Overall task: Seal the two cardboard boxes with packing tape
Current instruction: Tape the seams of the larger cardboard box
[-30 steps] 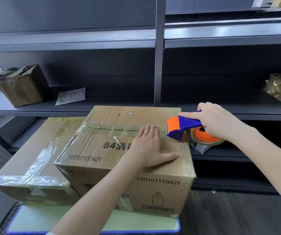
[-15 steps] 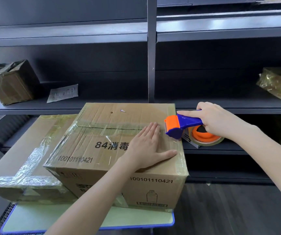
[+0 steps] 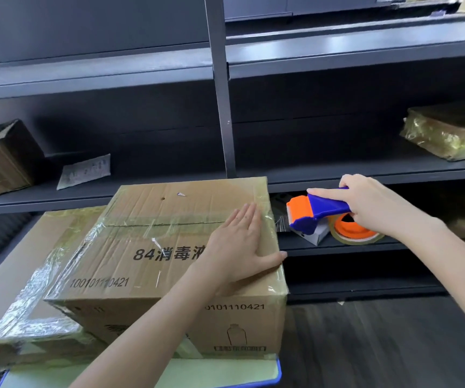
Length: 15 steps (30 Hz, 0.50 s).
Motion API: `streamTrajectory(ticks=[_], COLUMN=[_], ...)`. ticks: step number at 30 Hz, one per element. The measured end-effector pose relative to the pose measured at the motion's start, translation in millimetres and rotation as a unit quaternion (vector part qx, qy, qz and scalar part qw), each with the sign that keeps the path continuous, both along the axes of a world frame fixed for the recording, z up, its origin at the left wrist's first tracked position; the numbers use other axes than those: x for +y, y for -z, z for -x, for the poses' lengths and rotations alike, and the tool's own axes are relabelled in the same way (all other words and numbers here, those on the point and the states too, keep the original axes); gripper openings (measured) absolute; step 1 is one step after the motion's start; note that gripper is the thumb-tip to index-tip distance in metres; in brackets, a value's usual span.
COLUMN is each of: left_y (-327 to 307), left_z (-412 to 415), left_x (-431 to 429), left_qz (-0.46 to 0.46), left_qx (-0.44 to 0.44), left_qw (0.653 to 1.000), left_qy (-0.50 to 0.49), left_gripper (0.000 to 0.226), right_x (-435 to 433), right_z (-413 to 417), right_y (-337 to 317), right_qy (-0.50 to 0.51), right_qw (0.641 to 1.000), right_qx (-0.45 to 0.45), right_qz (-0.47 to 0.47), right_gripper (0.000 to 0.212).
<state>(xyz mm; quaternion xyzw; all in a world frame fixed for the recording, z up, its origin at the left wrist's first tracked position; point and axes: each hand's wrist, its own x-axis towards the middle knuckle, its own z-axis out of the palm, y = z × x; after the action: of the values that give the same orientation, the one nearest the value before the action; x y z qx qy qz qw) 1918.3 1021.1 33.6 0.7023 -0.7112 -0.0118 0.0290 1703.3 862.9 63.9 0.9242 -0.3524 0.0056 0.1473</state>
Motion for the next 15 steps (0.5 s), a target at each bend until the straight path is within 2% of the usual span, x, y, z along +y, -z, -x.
streamTrajectory(ticks=[3, 7, 15], left_y=[1, 8, 7], left_z=[18, 19, 14], left_x=[-11, -10, -5], left_qz=[-0.001, 0.005, -0.010], left_qx=[0.033, 0.017, 0.013], left_qw=[0.999, 1.000, 1.000], left_qy=[0.017, 0.008, 0.011], left_gripper=[0.098, 0.085, 0.082], right_x=[-1, -1, 6], right_z=[-3, -2, -1], right_y=[-1, -2, 15], right_qy=[0.008, 0.008, -0.022], right_qw=[1.000, 1.000, 0.997], right_qx=[0.001, -0.002, -0.006], right_qz=[-0.004, -0.016, -0.073], right_gripper=[0.078, 0.080, 0.078])
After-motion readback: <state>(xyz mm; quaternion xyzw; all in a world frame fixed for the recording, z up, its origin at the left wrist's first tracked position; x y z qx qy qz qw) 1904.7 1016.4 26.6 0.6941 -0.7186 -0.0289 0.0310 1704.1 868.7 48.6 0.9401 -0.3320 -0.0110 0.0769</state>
